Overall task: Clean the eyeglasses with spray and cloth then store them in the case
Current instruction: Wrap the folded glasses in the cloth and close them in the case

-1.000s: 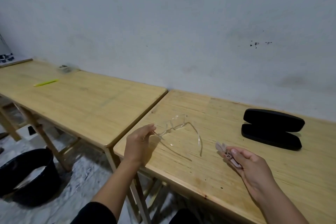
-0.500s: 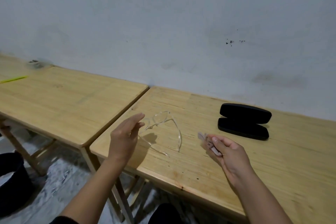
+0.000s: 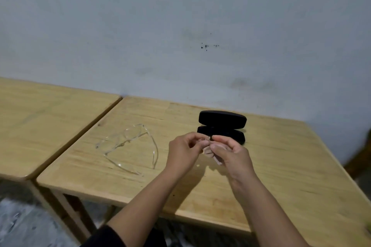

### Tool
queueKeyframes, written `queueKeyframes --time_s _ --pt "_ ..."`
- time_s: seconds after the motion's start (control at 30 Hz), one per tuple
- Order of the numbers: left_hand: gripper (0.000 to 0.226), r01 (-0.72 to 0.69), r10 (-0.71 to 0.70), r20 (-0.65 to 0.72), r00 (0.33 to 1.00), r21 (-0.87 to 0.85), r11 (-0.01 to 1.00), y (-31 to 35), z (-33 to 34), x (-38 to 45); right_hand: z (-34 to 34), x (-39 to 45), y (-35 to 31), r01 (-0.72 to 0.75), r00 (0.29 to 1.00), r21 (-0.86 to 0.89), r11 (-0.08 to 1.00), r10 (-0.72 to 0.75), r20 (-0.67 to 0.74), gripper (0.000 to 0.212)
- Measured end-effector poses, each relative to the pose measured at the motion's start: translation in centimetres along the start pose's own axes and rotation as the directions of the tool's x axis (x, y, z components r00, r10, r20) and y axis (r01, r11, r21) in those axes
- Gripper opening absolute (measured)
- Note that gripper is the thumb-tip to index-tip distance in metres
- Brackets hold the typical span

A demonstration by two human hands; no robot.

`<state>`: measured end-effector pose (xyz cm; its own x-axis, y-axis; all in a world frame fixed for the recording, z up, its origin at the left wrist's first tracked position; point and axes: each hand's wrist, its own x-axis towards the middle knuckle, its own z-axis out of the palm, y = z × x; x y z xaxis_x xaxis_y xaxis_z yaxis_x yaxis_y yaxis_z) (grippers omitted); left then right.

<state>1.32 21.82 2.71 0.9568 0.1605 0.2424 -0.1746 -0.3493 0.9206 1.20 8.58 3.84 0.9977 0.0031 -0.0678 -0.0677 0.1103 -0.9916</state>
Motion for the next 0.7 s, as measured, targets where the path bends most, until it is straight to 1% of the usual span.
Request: queueKeyframes --time_s 0.17,0.27,0.33,0.53,0.6,0.7 --pt "0.004 -0.029 0.030 0.026 0.999 -0.064 0.998 1.4 1.2 0.7 -1.7 0.3 -0.9 0.083 0.996 -0.112 0.990 -0.085 -0.014 0.015" --pt "0.009 -0.025 0.026 0.025 0.999 -0.057 0.998 1.8 1.6 1.3 -2.2 0.6 -1.2 0.102 0.994 -0.125 0.987 -0.107 -0.031 0.013" --pt "0.011 -0.012 0.016 0.041 0.999 -0.085 0.996 2.0 1.7 1.5 -2.4 0.9 -1.4 0.114 0.993 -0.124 0.986 -0.118 -0.026 0.011" --pt "0.022 0.040 0.000 0.188 0.982 -0.206 0.978 2.3 1.6 2.2 -2.8 1.4 -2.3 0.140 0.990 -0.113 0.984 -0.142 -0.010 0.013" --pt "0.019 0.041 0.010 0.225 0.974 -0.224 0.974 2.6 1.5 2.4 -3.0 1.6 -2.6 0.139 0.990 -0.106 0.985 -0.140 -0.002 0.008" --pt "0.009 0.020 0.041 0.238 0.970 -0.250 0.968 3.3 1.5 2.8 -3.4 1.9 -3.1 0.133 0.991 -0.086 0.987 -0.134 -0.003 0.005"
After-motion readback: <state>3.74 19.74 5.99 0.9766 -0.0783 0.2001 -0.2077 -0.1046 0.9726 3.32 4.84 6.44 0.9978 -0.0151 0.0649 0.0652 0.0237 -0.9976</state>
